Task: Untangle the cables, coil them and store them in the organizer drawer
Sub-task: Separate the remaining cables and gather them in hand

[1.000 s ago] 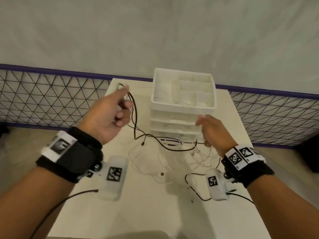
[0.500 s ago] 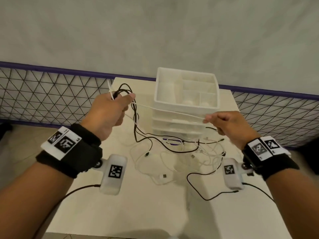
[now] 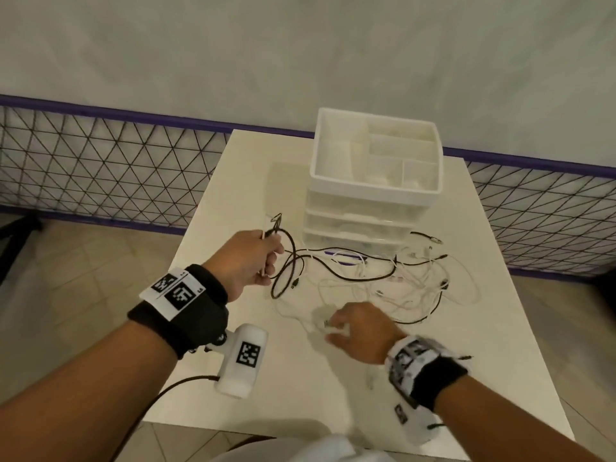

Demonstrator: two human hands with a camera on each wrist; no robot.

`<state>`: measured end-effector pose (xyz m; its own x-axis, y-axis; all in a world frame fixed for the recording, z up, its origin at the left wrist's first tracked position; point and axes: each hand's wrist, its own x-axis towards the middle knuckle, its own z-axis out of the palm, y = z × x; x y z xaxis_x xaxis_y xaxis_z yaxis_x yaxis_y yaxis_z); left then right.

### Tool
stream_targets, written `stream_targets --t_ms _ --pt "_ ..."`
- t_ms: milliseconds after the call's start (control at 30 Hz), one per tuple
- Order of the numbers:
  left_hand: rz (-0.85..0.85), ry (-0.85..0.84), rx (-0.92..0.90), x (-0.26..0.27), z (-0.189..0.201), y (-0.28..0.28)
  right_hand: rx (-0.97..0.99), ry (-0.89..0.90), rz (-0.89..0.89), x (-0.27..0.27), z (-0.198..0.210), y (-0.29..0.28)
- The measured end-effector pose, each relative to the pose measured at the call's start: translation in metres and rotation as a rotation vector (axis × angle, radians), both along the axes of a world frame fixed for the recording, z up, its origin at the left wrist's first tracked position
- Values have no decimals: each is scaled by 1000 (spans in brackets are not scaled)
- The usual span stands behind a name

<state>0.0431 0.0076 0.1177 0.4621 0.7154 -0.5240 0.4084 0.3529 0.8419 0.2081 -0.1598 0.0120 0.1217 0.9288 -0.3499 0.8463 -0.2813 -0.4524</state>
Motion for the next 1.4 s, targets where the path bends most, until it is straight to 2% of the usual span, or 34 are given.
stream_targets --t_ms 67,133,200,267,333,400,500,600,700,800,867,967,1033,1100,1133,1200,1300,1367,1400 --pt "-32 56 -42 -1 -10 -5 -133 -111 -5 -24 -18 10" --pt "-11 103 -58 -4 -18 -8 -99 -251 -20 -38 -29 19" --pt "85 117 -70 -9 -24 -9 -73 -308 -23 -43 -35 25" --pt "269 53 -116 -17 -28 -5 -90 -254 -56 -41 -34 28" --pt "428 -31 -129 -27 -29 0 -85 -121 -174 -32 -24 31" --pt "439 -42 -96 -37 -32 6 -7 70 -314 -17 -8 41" --pt "236 -5 -169 -37 -34 1 205 411 -489 -3 28 55" --pt "69 -71 -301 -20 -26 -12 280 767 -555 -7 63 60" --pt "18 -182 -223 3 -14 -18 299 844 -449 -18 78 57" --pt "35 -197 -107 18 -2 -17 358 897 -437 -19 82 53" --pt "25 -160 -27 20 7 -10 418 874 -524 -10 81 49" --pt "-61 -94 113 14 31 5 424 647 -635 10 71 37" --pt "-114 -154 118 9 54 12 250 465 -538 21 63 29" --pt "-192 -217 110 5 79 16 132 364 -447 24 69 27" --pt "-246 -231 124 5 91 17 177 351 -464 26 79 31" --pt "-364 -251 167 6 109 14 400 392 -513 25 111 44" --pt "-547 -306 238 13 130 0 631 461 -379 15 156 67" --pt "-654 -376 266 17 140 -9 708 407 -285 9 165 80" --pt "-684 -426 273 17 143 -12 711 385 -296 9 165 85"
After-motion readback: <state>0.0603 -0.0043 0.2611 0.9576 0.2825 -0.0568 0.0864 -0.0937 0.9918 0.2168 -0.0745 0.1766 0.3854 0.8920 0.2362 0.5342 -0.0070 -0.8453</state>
